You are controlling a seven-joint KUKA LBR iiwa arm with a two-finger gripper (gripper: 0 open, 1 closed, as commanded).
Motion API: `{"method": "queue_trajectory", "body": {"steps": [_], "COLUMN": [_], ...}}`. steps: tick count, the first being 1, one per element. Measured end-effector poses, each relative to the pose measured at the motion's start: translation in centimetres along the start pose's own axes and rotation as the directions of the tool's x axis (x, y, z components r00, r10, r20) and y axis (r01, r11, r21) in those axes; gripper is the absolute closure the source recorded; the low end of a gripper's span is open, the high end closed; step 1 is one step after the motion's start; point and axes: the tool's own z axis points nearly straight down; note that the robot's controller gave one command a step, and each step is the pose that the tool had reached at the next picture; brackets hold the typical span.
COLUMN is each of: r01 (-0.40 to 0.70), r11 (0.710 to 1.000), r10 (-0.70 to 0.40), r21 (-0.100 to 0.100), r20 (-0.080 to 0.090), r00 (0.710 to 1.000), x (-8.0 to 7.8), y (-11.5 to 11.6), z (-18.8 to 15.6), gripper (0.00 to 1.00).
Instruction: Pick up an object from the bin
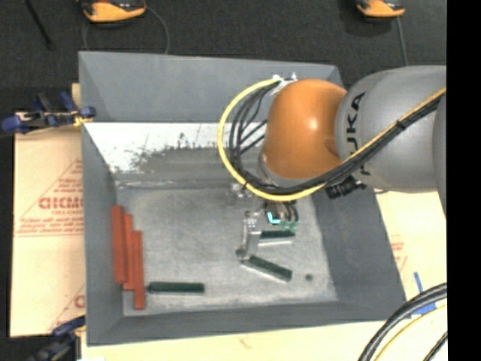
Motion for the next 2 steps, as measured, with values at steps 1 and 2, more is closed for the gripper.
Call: {"method": "queue_trajectory", "body": {"steps": [1,2], "r01": [0.156,0.146], "r11": [0.988,0.989], "r10": [-0.156,-0.146], "r21": [0.004,0.001], "r20": [-0.002,0.01], "r00": [0.988,0.989], "x": [4.8,6.4], "y": [-10.1,-9.3], "z": [8.9,10.6], "gripper": [0.0,0.0]}}
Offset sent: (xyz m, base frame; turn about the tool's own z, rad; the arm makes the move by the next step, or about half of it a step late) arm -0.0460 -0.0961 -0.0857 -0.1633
